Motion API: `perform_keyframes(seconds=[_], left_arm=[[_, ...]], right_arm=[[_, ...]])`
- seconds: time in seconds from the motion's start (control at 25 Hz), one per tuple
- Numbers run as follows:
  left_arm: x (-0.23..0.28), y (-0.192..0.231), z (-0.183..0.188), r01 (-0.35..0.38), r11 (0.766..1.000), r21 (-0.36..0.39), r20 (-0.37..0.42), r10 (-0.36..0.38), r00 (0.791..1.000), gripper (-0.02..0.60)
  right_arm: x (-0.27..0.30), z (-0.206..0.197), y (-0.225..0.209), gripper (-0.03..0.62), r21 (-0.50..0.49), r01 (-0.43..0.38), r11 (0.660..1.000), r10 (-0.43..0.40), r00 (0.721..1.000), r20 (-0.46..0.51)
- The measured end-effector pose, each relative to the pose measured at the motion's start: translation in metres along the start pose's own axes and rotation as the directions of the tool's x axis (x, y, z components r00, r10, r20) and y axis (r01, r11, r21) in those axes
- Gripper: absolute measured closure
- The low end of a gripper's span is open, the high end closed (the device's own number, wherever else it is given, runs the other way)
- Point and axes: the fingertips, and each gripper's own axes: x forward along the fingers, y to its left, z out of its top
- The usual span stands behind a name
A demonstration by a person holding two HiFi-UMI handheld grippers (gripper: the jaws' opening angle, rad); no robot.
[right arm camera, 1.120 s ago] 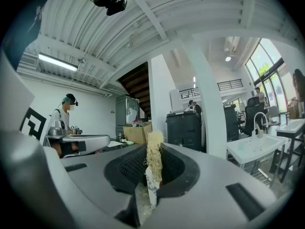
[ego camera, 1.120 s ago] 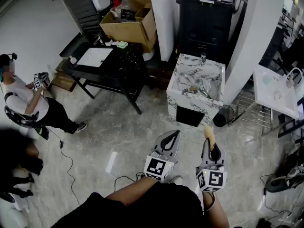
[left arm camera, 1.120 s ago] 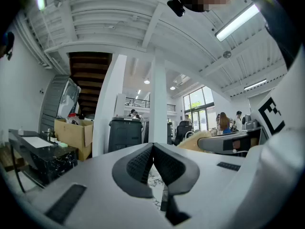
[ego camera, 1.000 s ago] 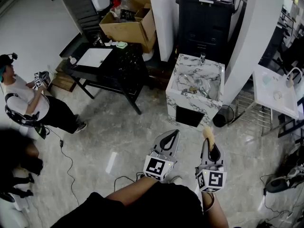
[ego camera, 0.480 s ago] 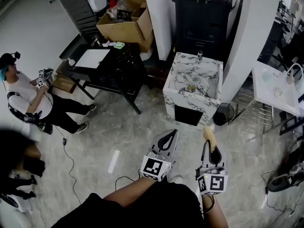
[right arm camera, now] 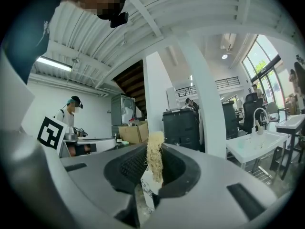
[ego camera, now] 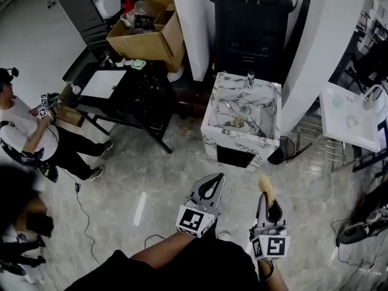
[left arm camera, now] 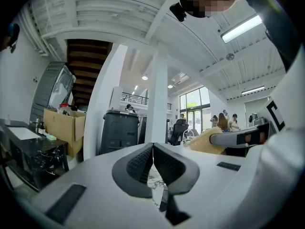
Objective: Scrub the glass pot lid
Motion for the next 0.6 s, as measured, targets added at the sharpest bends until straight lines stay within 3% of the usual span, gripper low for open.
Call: perform_keyframes(seconds=[0.32,0.6], left_arm=[[0.072,0.081,0.003,0.051,0.999,-0.019,-0.051,-0.052,0.997,0.566],[0.114,0.152,-0.003,0.103,0.994,-0.047,-0.064,-0.106,0.992,0.565]], right_arm=[[0.118,-0.007,-0.009,0.520,0.005,0.020,1.000,-0.019,0.996,-0.084],[0.202,0.000,0.000,0.520,0.043,0.020,0.999,-0.016,0.997,-0.079]])
